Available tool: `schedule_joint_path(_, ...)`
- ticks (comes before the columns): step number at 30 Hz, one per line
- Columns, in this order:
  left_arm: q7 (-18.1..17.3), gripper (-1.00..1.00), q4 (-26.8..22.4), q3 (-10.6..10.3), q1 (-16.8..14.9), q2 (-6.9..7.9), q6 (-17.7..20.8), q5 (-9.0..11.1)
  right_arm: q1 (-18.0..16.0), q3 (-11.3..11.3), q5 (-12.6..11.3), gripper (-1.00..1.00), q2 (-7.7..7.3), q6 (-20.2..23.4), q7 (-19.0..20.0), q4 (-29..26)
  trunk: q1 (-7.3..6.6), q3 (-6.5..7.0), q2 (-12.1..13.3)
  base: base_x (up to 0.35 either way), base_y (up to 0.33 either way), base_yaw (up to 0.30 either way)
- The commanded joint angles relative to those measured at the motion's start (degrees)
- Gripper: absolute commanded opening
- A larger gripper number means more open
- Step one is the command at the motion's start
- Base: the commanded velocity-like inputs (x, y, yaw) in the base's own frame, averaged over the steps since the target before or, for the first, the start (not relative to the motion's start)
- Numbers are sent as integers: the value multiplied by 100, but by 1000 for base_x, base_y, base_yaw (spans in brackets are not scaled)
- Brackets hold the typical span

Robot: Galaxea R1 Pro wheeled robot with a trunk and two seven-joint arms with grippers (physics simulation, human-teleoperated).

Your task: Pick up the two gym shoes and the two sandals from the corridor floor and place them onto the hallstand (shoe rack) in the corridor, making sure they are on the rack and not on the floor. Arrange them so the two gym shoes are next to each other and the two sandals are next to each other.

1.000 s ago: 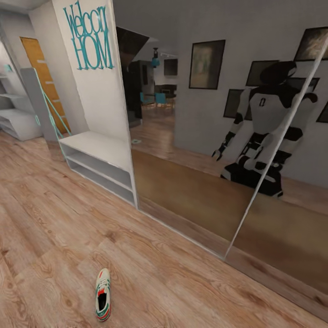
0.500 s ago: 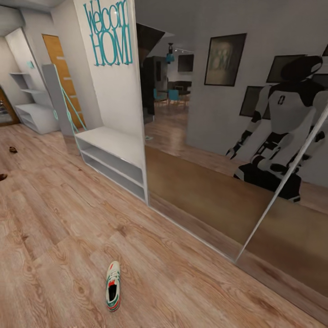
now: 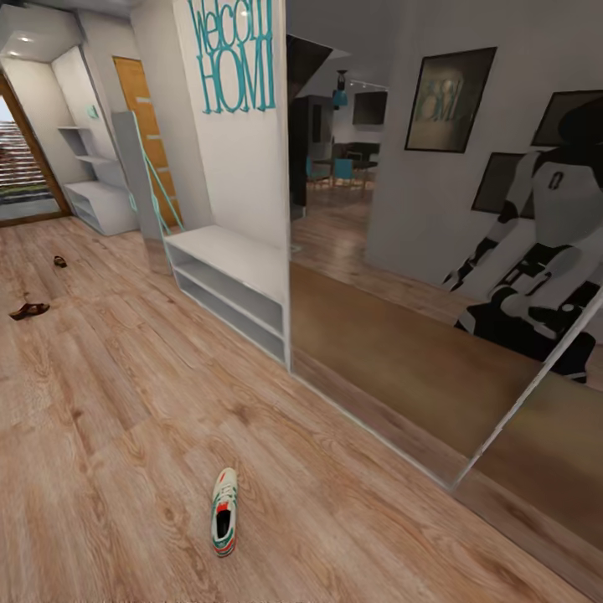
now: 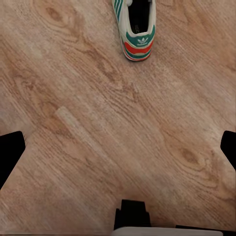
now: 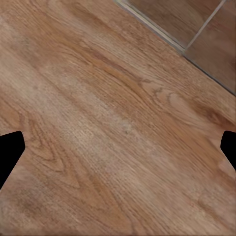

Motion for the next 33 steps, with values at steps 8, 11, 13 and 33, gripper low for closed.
schedule_joint_path(8,0,100,5,-13,-4,-2,-17,68,-2,3,1,100,0,-15,-16,2,-1,-62,-2,66,82,183)
schedule_joint_path(11,0,100,5,-13,-4,-3,-17,68,-2,3,1,100,0,-15,-14,2,-1,-83,-2,139,243,184)
schedule_joint_path(13,0,100,5,-13,-4,-3,-17,68,-2,3,1,100,0,-15,-13,2,-1,-97,-2,146,265,184)
schedule_joint_path(33,0,100,5,-13,-4,-4,-17,69,-2,3,1,100,0,-15,-15,2,-1,-239,-2,81,264,184)
